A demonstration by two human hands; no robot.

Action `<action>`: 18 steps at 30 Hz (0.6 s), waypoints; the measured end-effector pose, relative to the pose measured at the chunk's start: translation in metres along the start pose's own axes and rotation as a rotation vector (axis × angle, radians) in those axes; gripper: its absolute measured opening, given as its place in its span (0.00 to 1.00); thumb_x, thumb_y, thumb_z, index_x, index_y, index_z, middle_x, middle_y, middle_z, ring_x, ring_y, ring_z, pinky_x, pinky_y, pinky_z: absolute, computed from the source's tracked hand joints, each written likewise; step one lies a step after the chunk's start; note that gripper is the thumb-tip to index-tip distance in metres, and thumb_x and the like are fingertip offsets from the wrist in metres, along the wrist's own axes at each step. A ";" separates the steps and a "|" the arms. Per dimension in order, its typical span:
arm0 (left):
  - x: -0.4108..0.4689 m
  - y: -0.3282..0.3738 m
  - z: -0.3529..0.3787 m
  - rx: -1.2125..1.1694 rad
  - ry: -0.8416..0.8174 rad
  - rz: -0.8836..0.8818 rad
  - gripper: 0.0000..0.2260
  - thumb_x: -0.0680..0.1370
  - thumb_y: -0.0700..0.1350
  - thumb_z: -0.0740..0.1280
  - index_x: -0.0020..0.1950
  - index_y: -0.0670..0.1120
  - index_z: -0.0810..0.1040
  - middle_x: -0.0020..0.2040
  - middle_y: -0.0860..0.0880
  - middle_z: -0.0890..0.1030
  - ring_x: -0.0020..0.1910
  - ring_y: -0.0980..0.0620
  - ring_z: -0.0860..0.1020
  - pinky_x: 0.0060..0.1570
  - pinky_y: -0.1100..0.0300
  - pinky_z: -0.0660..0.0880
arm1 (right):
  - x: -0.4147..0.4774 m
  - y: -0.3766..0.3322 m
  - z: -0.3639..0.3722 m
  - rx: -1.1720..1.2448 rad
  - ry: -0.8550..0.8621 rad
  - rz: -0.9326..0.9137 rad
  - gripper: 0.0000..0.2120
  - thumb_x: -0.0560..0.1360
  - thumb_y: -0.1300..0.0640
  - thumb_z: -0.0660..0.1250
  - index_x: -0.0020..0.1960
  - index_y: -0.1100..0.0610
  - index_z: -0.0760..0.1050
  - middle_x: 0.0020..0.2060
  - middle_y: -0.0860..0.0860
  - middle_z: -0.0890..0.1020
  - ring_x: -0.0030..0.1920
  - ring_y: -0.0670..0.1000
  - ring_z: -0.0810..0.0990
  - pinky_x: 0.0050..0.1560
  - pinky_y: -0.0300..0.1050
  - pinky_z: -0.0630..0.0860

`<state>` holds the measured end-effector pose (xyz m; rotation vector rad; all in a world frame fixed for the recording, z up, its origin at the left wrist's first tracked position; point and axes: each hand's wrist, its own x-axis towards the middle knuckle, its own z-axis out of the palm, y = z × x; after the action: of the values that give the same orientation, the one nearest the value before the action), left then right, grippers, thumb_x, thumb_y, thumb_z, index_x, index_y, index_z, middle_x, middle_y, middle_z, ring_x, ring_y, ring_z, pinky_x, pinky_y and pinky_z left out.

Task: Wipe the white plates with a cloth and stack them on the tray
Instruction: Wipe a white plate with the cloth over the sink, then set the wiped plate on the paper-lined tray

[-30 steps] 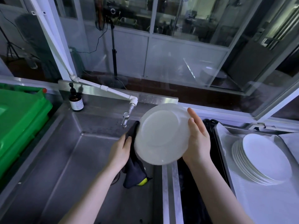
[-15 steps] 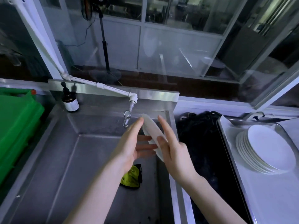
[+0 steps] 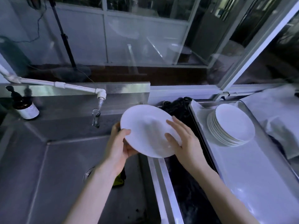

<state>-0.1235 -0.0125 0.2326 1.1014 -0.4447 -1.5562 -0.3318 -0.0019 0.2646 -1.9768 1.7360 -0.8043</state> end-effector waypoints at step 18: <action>0.010 -0.133 0.263 0.564 -0.184 0.100 0.22 0.75 0.29 0.65 0.60 0.52 0.79 0.50 0.52 0.85 0.49 0.51 0.83 0.40 0.60 0.80 | -0.003 0.256 -0.202 0.403 0.242 0.494 0.11 0.70 0.55 0.65 0.41 0.65 0.73 0.29 0.50 0.69 0.23 0.50 0.68 0.30 0.42 0.64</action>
<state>-0.4144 -0.0525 0.2559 1.3343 -1.0959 -1.4861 -0.6573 -0.0231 0.2567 -1.1630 1.8959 -1.1294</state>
